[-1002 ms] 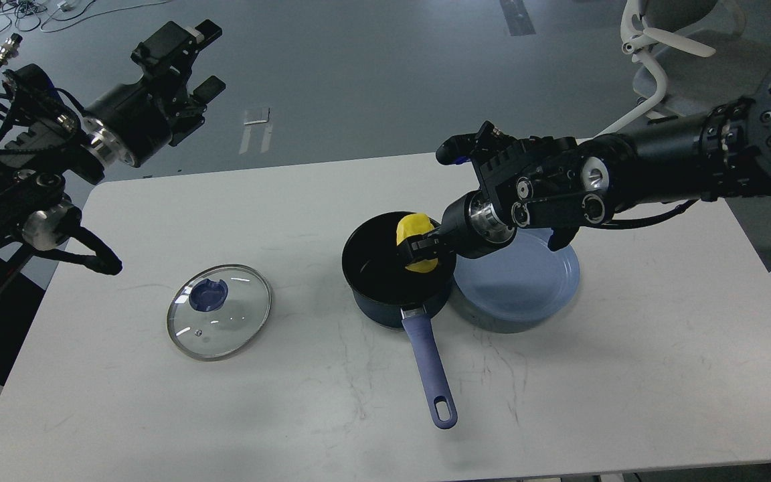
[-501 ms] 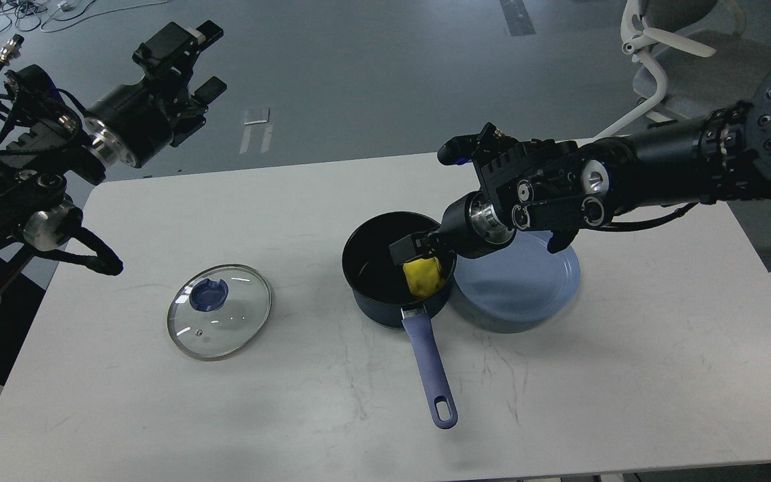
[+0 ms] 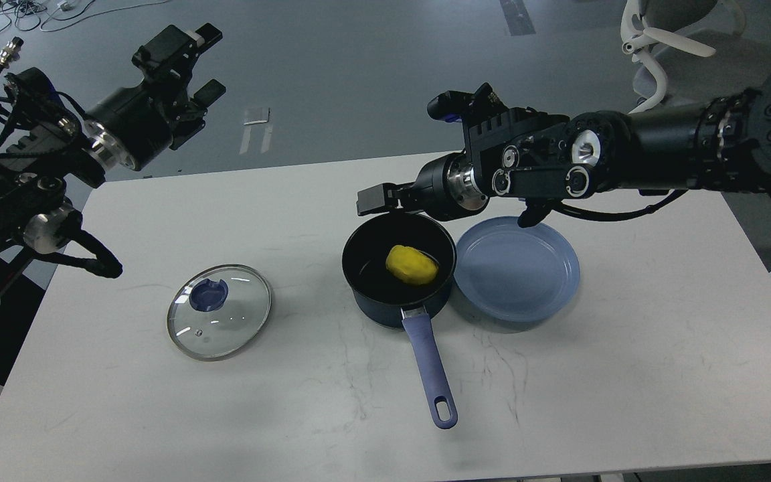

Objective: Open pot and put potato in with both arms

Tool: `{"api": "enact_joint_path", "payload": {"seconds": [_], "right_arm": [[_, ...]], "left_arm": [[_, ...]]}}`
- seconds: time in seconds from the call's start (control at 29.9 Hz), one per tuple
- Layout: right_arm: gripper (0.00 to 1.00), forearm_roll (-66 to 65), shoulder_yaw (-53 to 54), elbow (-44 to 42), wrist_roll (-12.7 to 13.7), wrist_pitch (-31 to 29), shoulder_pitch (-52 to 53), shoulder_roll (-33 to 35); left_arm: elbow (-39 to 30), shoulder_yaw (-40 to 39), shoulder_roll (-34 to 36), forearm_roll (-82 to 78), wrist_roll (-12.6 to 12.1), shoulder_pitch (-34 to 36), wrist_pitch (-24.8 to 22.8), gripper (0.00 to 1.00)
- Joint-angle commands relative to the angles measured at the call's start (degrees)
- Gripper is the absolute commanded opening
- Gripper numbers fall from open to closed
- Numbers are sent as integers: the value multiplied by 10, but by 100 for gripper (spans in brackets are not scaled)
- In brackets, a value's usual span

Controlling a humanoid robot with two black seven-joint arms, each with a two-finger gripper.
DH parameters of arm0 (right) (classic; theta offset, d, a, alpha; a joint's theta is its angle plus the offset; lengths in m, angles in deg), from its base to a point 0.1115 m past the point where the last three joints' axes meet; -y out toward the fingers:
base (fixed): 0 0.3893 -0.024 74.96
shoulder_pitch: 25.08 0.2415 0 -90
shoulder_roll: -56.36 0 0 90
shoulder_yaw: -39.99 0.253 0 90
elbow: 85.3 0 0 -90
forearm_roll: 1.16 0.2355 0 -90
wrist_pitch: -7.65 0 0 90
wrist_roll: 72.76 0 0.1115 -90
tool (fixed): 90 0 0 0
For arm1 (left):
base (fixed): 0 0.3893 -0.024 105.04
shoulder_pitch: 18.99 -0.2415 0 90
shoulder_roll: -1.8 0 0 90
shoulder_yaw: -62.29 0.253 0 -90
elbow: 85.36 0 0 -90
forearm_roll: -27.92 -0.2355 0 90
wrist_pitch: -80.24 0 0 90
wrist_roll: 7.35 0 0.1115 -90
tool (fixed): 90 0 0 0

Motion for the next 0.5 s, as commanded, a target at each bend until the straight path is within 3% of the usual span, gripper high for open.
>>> {"api": "enact_joint_path", "payload": {"seconds": [0.0,0.2,0.37,0.47], "right_arm": [[94,8,87,-3,-14,26,-36,61],[95,20,319,-52,-16,51,-159,133],[95,49,491,-106,-18,53,-247,136],[95,71,575,-152,-51,56,-290,131]], "left_arm": [[0,-1,-3,1,0,-7,1,98],[-1,-2,-15,3,0,-20,0,98],[0,-31,-23,15,0,-41,-4,98],[0,-48,-30,46,0,-54,-5,98]]}}
